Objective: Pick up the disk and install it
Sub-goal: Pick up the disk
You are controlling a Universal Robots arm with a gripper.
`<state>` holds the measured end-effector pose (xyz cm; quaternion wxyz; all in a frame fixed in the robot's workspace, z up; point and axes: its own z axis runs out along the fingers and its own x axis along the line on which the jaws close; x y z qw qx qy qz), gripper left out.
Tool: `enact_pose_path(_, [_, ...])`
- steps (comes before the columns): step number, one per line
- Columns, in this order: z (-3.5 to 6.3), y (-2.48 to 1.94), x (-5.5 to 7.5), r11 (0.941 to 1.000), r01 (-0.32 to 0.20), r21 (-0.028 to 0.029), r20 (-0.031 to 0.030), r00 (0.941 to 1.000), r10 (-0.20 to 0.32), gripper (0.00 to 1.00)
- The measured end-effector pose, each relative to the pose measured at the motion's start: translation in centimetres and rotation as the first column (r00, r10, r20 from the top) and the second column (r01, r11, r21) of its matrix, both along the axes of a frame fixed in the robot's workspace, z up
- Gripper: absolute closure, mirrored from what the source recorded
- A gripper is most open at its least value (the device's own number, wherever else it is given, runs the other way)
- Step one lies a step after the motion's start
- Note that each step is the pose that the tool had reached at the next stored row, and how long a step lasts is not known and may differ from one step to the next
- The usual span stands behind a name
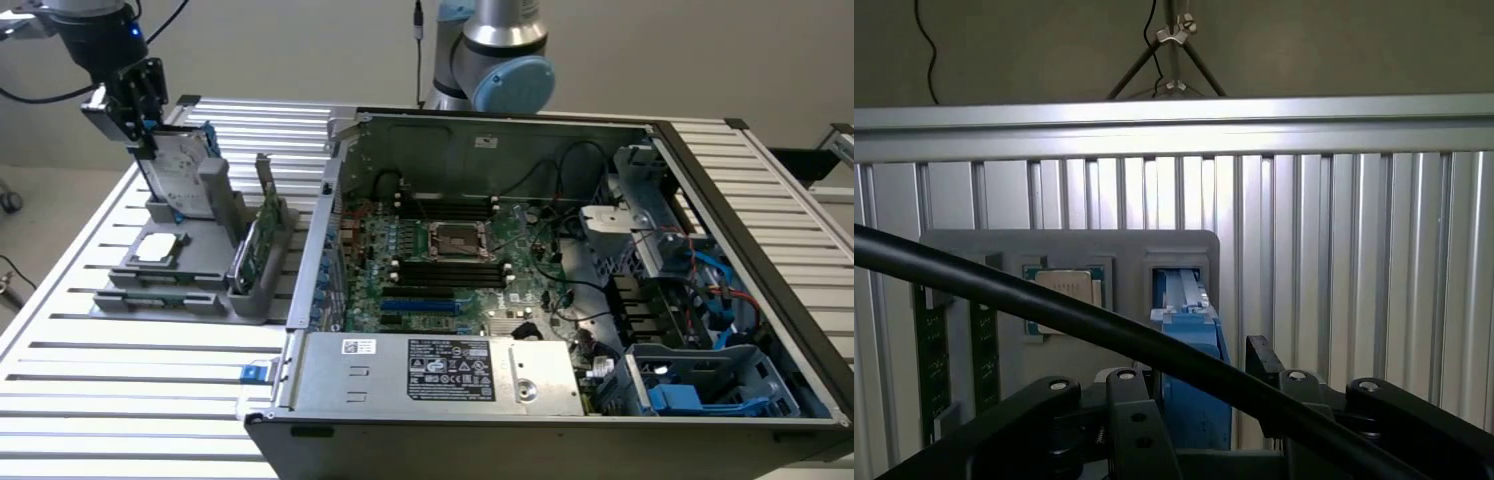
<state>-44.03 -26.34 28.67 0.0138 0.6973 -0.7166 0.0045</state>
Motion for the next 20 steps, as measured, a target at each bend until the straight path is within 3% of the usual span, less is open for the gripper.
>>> enact_pose_path(7, [-0.06,-0.04,-0.04,1.0000,0.000,0.0000,-0.0001,1.0000,0.000,0.54])
enact_pose_path(8, [-0.07,-0.06,-0.05,1.0000,0.000,0.0000,-0.0002,1.0000,0.000,0.61])
enact_pose_path(15, [-0.12,-0.23,-0.10,1.0000,0.000,-0.0001,-0.0011,1.0000,0.000,0.61])
enact_pose_path(17, [-0.12,-0.24,-0.10,1.0000,0.000,0.0001,-0.0012,1.0000,0.000,0.67])
enact_pose_path(20, [-0.12,-0.26,-0.10,1.0000,0.000,0.0000,-0.0012,1.0000,0.000,0.67])
